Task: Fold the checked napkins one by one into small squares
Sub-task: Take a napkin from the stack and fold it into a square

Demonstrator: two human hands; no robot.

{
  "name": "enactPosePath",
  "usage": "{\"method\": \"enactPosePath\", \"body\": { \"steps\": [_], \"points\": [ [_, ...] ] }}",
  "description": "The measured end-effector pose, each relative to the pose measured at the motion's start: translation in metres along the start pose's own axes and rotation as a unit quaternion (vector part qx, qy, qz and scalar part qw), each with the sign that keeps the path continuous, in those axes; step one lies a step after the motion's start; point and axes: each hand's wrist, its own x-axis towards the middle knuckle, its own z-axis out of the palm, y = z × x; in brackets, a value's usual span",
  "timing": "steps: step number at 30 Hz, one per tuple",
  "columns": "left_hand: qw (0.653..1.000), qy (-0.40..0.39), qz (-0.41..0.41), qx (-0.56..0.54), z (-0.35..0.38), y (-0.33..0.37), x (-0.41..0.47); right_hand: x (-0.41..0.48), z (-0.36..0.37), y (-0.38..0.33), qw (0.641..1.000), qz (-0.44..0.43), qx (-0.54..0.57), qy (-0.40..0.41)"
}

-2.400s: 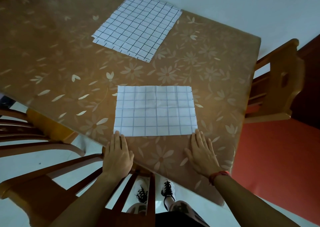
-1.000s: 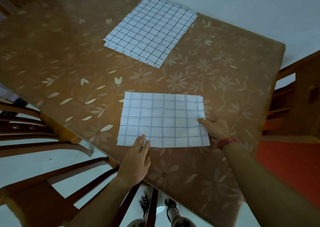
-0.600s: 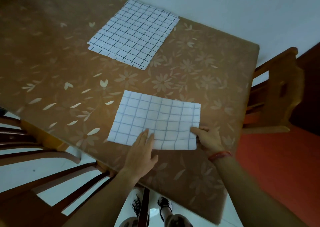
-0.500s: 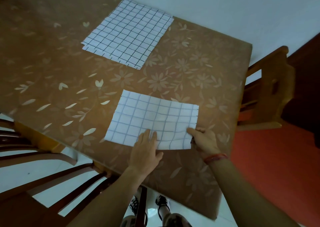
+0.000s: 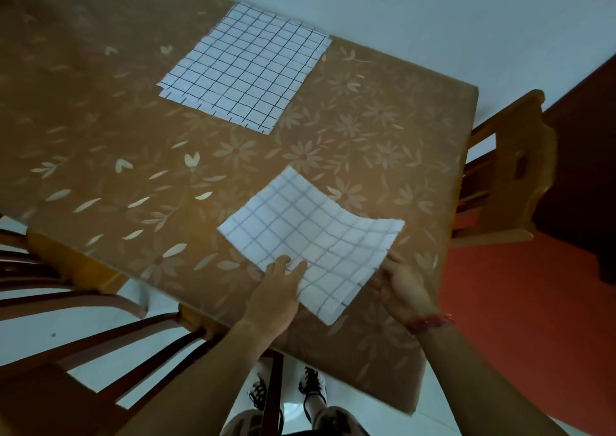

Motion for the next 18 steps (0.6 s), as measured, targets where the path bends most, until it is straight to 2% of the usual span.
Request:
{"method": "enactPosePath", "body": {
  "steps": [2,3,5,6,7,8,10,11,12,14,15,16,18],
  "points": [
    [0.999,-0.014,0.043,-0.011,-0.004,-0.014,-0.004,-0.005,-0.012,0.007,0.995,0.008,-0.090,0.051],
    [0.997,-0.022,0.067,-0.020,-0.007,-0.021,-0.007,-0.011,-0.016,0.006,0.986,0.051,-0.139,0.081],
    [0.994,-0.030,0.102,-0.031,-0.013,-0.034,-0.011,-0.017,-0.029,0.007,0.959,0.145,-0.233,0.077],
    [0.993,-0.032,0.113,-0.031,-0.015,-0.041,-0.014,-0.021,-0.028,0.005,0.914,0.182,-0.350,0.093],
    [0.992,-0.032,0.121,-0.029,-0.017,-0.048,-0.017,-0.026,-0.027,0.005,0.849,0.194,-0.490,0.046],
    [0.992,-0.034,0.123,-0.026,-0.018,-0.054,-0.019,-0.030,-0.023,0.006,0.791,0.194,-0.580,0.009],
    [0.992,-0.037,0.115,-0.032,-0.016,-0.063,-0.026,-0.036,-0.023,0.007,0.756,0.154,-0.636,-0.029],
    [0.994,-0.026,0.100,-0.037,-0.014,-0.067,-0.030,-0.039,-0.018,0.005,0.759,0.150,-0.633,-0.018],
    [0.996,-0.003,0.076,-0.043,-0.014,-0.070,-0.034,-0.037,-0.009,0.010,0.773,0.113,-0.624,-0.019],
    [0.999,0.031,0.017,-0.017,-0.016,-0.075,-0.043,-0.020,0.003,0.021,0.834,-0.078,-0.543,-0.052],
    [0.999,0.036,0.016,0.016,-0.017,-0.078,-0.046,-0.010,0.005,0.025,0.848,-0.172,-0.501,-0.037],
    [0.998,0.022,0.027,0.045,-0.018,-0.081,-0.050,-0.003,0.007,0.027,0.841,-0.219,-0.494,-0.036],
    [0.995,0.018,0.035,0.091,-0.019,-0.085,-0.054,0.002,0.011,0.031,0.784,-0.279,-0.553,-0.046]
  ]
}}
